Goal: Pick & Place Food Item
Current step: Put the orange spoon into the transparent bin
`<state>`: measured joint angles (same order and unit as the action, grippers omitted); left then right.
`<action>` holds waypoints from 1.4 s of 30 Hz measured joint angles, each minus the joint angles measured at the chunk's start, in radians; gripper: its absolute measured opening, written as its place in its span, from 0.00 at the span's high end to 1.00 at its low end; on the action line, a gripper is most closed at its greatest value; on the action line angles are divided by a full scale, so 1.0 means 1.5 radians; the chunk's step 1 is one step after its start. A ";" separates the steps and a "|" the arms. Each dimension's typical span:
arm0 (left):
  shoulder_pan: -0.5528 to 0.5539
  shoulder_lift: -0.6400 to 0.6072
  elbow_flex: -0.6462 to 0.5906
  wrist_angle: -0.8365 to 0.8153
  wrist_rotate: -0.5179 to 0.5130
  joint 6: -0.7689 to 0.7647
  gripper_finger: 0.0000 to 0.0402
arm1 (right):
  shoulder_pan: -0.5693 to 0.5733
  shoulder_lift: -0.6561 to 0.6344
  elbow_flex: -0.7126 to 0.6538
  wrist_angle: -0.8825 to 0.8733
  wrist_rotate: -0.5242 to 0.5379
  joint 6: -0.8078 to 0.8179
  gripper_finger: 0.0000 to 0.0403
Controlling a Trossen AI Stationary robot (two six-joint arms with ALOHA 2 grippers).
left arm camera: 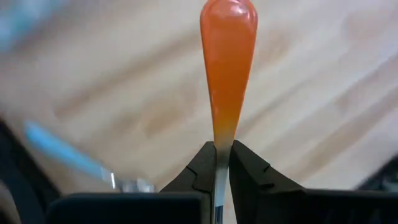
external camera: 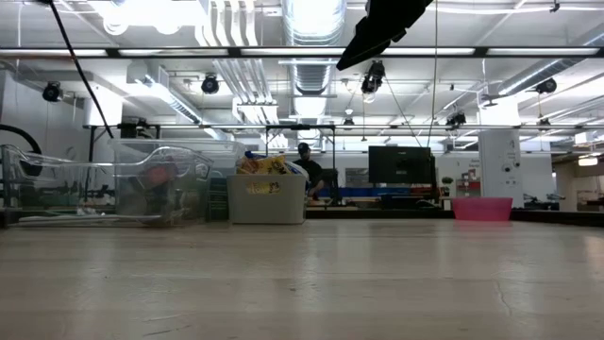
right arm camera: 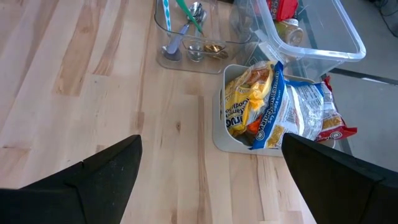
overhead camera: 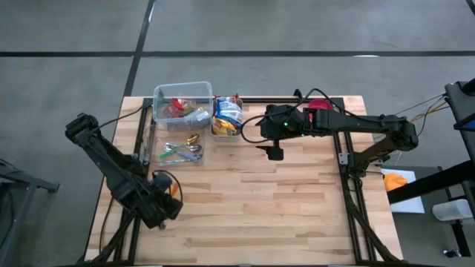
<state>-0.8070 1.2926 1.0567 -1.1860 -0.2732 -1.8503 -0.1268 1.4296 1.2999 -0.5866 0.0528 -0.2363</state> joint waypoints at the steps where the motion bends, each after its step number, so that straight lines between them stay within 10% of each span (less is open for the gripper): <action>1: 0.000 0.000 0.017 -0.024 -0.039 0.008 0.94 | 0.000 0.000 0.000 0.000 0.000 0.000 0.05; 13: 0.062 -0.001 0.074 -0.259 -0.354 0.095 0.94 | 0.000 0.000 0.000 0.000 0.000 0.000 0.05; 20: 0.192 -0.006 0.074 -0.249 -0.355 0.437 0.94 | 0.000 0.000 0.000 0.000 0.000 0.000 0.05; 33: 0.516 -0.005 0.066 -0.184 -0.222 0.712 0.94 | 0.000 0.000 0.000 0.000 0.000 0.000 0.05; 42: 0.613 -0.006 -0.019 -0.045 -0.201 0.848 0.94 | 0.000 0.000 0.000 0.000 0.000 0.000 0.05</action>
<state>0.1127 1.2842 1.0286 -1.2537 -0.5747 -0.5790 -0.1266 1.4296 1.2999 -0.5866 0.0530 -0.2363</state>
